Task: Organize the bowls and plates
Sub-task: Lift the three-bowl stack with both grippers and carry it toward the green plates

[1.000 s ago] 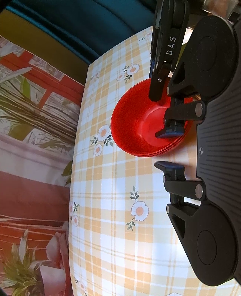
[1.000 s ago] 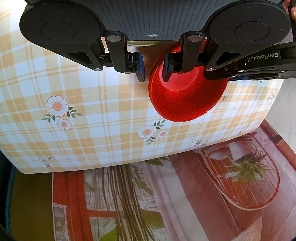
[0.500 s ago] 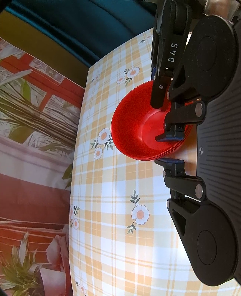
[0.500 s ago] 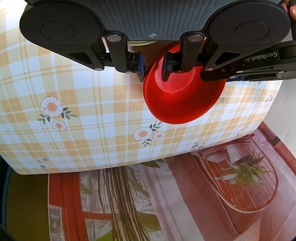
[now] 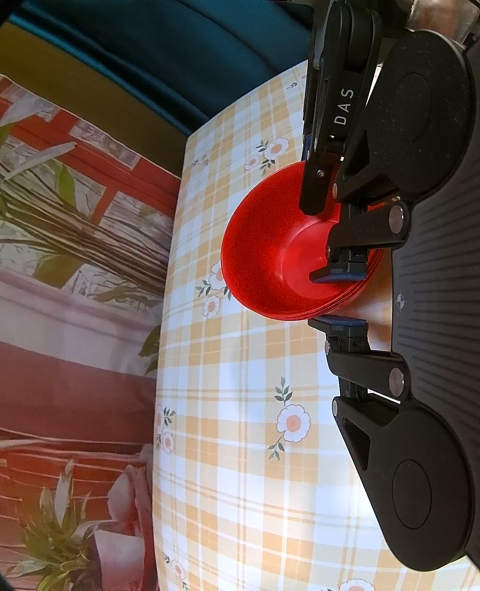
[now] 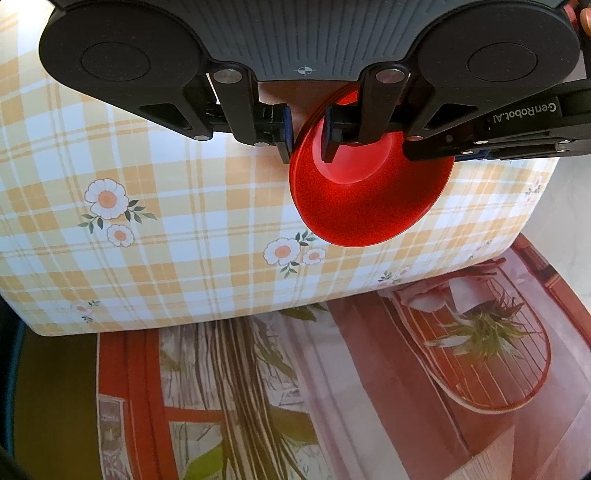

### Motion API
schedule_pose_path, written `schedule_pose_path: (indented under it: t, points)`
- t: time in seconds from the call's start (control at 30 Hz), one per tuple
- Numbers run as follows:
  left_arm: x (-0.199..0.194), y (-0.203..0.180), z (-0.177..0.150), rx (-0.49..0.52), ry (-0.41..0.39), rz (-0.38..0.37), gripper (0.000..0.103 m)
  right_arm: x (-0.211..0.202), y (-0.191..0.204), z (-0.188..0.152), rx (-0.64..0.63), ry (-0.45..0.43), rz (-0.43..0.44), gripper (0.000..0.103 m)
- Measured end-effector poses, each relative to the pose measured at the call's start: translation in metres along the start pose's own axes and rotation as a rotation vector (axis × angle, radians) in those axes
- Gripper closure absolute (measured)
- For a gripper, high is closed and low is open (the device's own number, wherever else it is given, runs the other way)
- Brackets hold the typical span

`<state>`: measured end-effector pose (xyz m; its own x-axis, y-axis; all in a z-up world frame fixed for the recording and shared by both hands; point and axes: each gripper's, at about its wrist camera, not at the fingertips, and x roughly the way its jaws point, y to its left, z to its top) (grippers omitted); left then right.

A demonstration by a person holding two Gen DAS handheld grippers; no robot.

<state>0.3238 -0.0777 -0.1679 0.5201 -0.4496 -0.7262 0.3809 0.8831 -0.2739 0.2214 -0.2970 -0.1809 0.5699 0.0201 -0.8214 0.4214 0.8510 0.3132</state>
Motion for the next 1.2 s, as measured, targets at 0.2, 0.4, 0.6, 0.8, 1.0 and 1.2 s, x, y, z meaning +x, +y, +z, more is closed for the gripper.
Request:
schedule_pose_path:
  t: [0.2, 0.4, 0.6, 0.8, 1.0, 1.2]
  points:
    - [-0.01, -0.001, 0.002, 0.005, -0.021, 0.004, 0.084, -0.008, 0.006, 0.004, -0.006, -0.018, 0.006, 0.089]
    - [-0.02, -0.004, 0.003, 0.014, -0.04, 0.008, 0.084, -0.018, 0.013, 0.005, -0.012, -0.035, 0.01, 0.089]
    - [-0.031, -0.007, 0.001, 0.022, -0.058, 0.01, 0.084, -0.03, 0.017, 0.005, -0.019, -0.051, 0.014, 0.089]
    - [-0.043, -0.012, -0.002, 0.03, -0.073, 0.012, 0.084, -0.041, 0.021, 0.003, -0.025, -0.062, 0.019, 0.089]
    - [-0.053, -0.014, -0.006, 0.035, -0.083, 0.013, 0.084, -0.052, 0.024, 0.0, -0.03, -0.071, 0.02, 0.089]
    - [-0.061, -0.018, -0.01, 0.041, -0.09, 0.012, 0.084, -0.062, 0.025, -0.004, -0.03, -0.078, 0.022, 0.089]
